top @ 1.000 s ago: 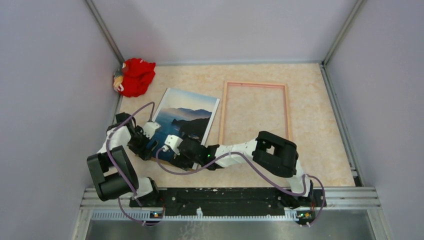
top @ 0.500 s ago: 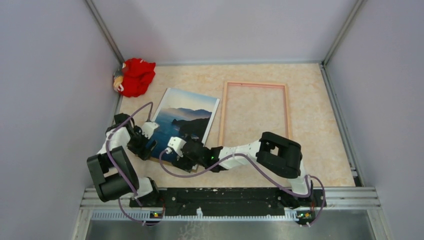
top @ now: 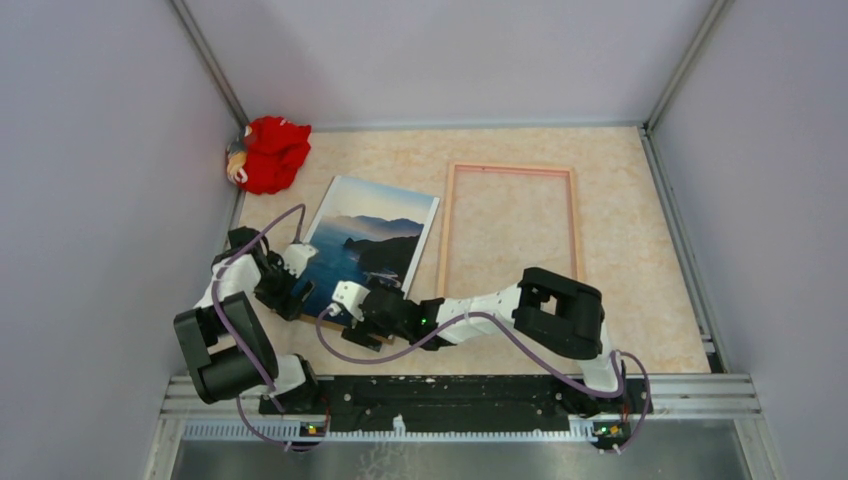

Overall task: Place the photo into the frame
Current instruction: Adjust the photo at the center of the board, then pick up the photo at the center of the board.

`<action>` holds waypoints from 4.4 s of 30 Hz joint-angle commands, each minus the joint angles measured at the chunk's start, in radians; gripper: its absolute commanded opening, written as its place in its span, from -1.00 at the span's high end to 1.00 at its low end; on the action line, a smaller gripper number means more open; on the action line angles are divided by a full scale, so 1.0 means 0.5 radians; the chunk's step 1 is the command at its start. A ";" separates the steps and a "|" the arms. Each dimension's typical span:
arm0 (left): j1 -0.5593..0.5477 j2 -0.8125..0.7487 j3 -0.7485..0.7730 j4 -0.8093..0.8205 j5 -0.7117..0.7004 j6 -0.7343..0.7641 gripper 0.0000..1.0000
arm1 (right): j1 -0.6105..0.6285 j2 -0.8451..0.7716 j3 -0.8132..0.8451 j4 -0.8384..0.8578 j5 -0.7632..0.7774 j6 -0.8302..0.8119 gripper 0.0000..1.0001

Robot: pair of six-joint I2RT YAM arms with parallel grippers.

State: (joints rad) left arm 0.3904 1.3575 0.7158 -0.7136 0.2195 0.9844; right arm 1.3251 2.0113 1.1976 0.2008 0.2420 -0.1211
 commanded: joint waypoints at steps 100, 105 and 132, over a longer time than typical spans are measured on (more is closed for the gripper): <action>-0.315 1.229 1.140 0.697 -0.153 -0.910 -0.80 | -1.459 0.671 1.387 -0.814 -0.275 1.332 -0.97; -0.315 1.227 1.130 0.702 -0.151 -0.908 -0.80 | -1.472 0.753 1.503 -0.911 -0.237 1.343 -0.97; -0.403 1.227 1.084 0.753 -0.171 -0.898 -0.80 | -1.502 0.837 1.393 -0.808 -0.545 1.929 -0.90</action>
State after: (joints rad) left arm 0.2081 1.9476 1.3010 -0.3065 0.1482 0.5259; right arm 0.5831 2.4588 2.0266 -0.2306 0.0685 0.7147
